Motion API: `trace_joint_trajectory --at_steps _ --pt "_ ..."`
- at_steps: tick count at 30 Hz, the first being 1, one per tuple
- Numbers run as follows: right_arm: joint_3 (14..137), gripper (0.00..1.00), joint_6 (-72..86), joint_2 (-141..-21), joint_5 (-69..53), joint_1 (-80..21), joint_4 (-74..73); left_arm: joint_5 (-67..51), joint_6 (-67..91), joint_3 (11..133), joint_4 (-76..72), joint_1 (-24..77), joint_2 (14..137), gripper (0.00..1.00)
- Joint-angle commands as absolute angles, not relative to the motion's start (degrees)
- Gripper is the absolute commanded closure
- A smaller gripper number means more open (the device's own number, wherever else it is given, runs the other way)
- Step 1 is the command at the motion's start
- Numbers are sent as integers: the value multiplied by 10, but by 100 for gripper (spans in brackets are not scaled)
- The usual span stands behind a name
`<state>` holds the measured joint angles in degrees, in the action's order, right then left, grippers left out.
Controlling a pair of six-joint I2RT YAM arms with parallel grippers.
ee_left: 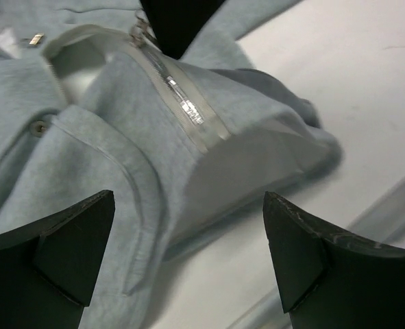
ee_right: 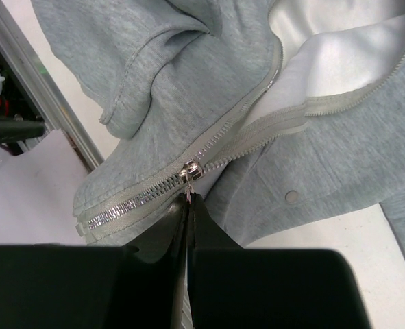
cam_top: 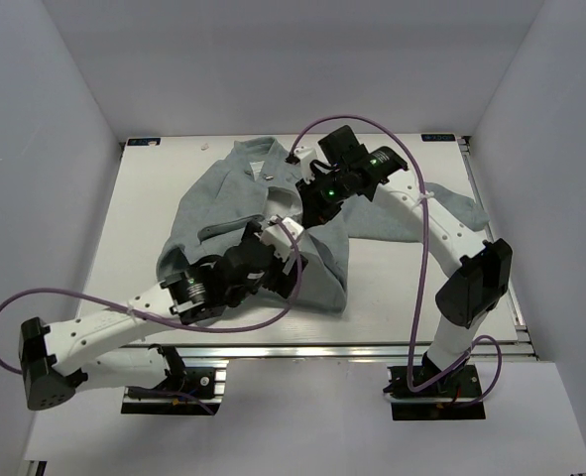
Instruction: Zip up the jacket
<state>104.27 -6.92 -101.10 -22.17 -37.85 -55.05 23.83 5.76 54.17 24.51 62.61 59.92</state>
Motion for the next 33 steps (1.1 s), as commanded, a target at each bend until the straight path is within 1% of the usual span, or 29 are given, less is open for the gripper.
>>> trace_joint_trajectory --at_steps 1,5,7,8,10,16,19,23,24,26,27,28,31,33 --pt "1073 100 -83 -1005 -242 -374 -560 372 19 570 225 651 634 2" --pt "1067 100 -89 -1002 -248 -369 -561 465 1 568 175 680 647 2" --pt "1059 100 -91 -1000 -259 -369 -556 464 -36 552 144 689 645 2" --pt "1057 100 -91 -998 -271 -367 -554 456 -66 544 105 690 644 2" --pt "1057 100 -91 -1000 -280 -366 -552 446 -80 535 90 697 649 2" --pt "1048 100 -95 -990 -312 -363 -545 438 -145 519 6 709 674 9" --pt "1048 100 -95 -983 -319 -362 -544 441 -162 524 -18 710 694 15" --pt "1034 100 -98 -977 -330 -362 -540 448 -189 509 -68 710 704 44" --pt "1030 100 -97 -976 -329 -361 -536 452 -190 507 -75 710 702 59" --pt "1022 100 -98 -974 -329 -362 -536 457 -192 505 -84 710 700 71" --pt "1020 100 -98 -973 -326 -362 -534 454 -192 504 -85 710 699 93" --pt "1018 100 -98 -972 -322 -361 -534 456 -192 503 -90 710 697 100" --pt "1009 100 -93 -973 -298 -362 -529 448 -192 495 -92 710 677 100" --pt "1000 100 -87 -972 -249 -362 -524 434 -183 492 -80 712 650 100"
